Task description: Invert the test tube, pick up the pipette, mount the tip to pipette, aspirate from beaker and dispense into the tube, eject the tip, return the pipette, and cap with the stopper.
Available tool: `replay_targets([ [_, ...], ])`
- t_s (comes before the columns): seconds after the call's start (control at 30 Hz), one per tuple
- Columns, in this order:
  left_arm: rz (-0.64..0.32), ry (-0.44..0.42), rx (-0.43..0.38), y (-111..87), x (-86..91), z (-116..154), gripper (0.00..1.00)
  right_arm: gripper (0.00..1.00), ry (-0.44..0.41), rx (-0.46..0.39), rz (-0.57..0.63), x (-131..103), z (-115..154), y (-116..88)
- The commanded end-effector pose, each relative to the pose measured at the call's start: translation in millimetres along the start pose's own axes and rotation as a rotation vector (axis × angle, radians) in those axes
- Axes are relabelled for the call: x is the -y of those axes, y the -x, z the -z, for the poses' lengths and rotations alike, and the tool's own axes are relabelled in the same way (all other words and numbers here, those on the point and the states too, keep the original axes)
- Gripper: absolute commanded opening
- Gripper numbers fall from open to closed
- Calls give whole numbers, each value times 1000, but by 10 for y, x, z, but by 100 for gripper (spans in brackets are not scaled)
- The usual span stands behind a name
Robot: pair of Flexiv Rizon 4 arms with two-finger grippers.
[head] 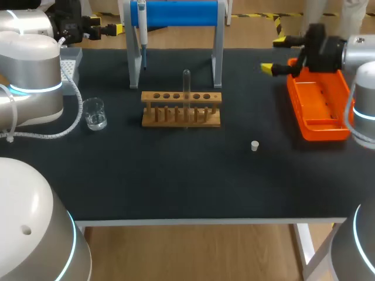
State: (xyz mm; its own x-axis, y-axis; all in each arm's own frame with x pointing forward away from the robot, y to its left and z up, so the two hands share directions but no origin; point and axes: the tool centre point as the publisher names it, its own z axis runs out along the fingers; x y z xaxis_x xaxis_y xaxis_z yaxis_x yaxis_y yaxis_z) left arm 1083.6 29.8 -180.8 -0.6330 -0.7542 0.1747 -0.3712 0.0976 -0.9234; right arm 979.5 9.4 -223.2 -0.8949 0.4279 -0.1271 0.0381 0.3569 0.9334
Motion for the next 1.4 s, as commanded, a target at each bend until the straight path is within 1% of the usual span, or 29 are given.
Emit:
replay_targets([
  [0.03,-1,-3,2,1,-8,-6,100,100,7,-29,2,39,10,-190],
  [0.27,-1,-3,2,1,-8,-6,100,100,56,-95,4,99,-185,-566],
  [0.4,-1,-3,2,1,-8,-6,100,100,88,-124,-22,114,-347,-752],
  [0.53,-1,-3,2,1,-8,-6,100,100,108,-152,-45,111,-490,-902],
  [0.67,-1,-3,2,1,-8,-6,100,100,131,-190,-59,93,-576,-1019],
  [0.83,-1,-3,2,1,-8,-6,100,100,140,-211,-60,70,-674,-1127],
  [0.97,-1,-3,2,1,-8,-6,100,100,155,-209,-12,77,-731,-1209],
  [1.4,-1,-3,2,1,-8,-6,100,100,158,-200,-1,76,-730,-1211],
])
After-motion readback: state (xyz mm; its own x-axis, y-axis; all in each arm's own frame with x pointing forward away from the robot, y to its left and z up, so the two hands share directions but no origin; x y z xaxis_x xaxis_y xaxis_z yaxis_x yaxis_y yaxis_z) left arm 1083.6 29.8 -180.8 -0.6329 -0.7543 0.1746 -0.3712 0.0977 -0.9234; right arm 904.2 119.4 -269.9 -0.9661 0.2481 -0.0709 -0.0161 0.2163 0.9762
